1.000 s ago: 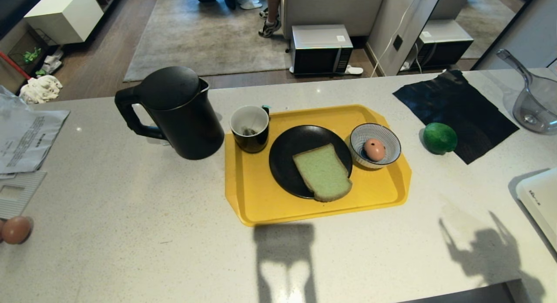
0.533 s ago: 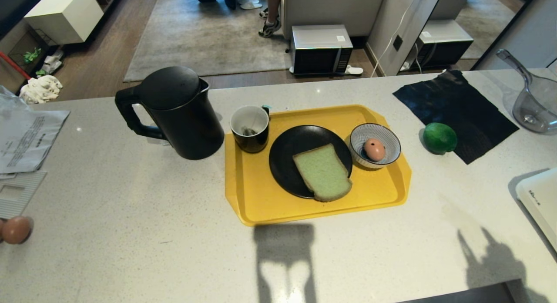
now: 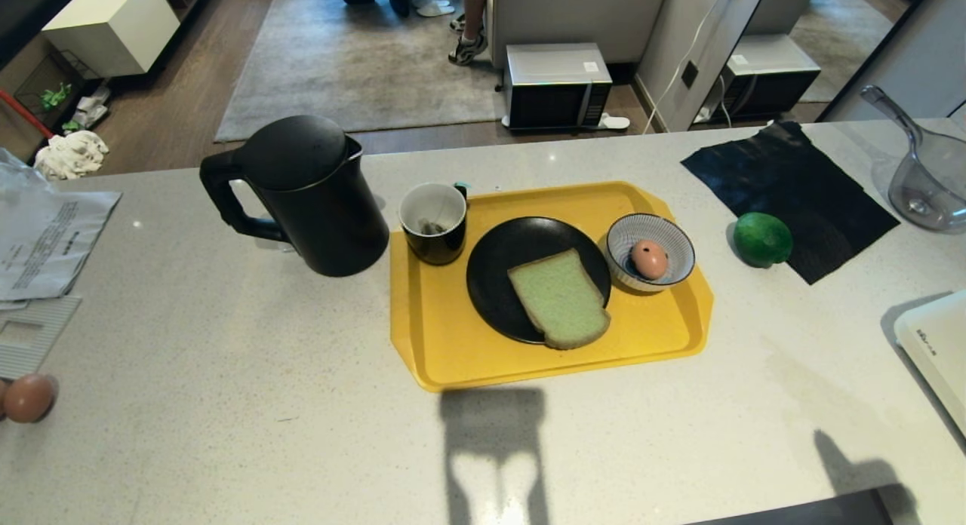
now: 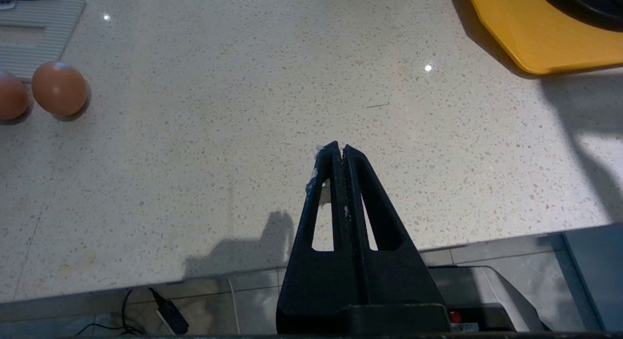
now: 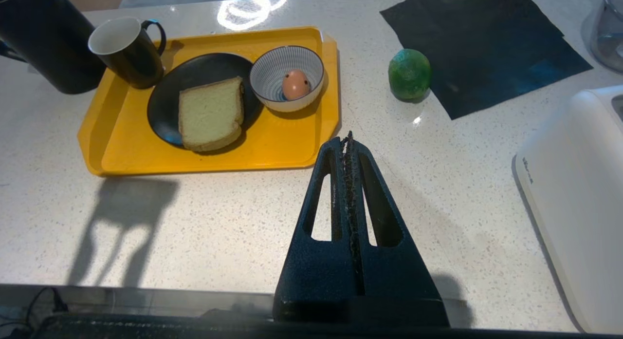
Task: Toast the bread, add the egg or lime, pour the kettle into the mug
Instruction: Pick up the kettle
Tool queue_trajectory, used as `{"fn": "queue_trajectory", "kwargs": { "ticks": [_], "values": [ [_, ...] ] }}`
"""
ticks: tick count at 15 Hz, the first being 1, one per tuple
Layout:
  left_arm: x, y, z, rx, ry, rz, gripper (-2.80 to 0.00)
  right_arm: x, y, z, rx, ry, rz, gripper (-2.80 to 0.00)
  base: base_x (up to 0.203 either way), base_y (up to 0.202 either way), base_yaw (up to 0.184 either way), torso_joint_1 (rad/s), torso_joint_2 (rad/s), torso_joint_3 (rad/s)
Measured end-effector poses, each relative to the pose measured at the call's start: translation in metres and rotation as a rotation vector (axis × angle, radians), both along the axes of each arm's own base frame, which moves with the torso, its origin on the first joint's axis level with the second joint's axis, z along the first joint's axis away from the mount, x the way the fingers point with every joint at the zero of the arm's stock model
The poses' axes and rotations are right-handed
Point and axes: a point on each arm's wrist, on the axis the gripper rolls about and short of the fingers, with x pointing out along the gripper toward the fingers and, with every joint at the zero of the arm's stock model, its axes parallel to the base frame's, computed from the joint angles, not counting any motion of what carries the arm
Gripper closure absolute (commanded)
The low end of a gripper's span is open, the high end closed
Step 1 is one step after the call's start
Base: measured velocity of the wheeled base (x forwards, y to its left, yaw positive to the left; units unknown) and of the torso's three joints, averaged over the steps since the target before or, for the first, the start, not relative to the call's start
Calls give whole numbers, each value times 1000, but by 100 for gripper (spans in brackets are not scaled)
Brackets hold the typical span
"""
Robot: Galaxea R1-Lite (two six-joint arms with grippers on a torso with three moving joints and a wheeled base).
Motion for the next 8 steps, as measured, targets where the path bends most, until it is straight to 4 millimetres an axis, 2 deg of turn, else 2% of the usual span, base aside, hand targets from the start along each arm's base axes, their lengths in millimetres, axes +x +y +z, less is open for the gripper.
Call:
{"fn": "queue_trajectory", "kwargs": {
  "ticks": [4,8],
  "values": [
    [0,0,0,0,0,0,0,13,2,-34,19,42,-60,0,0,0,0,0,0,0],
    [0,0,0,0,0,0,0,17,2,-68,-2,120,-95,0,0,0,0,0,0,0]
  ]
}}
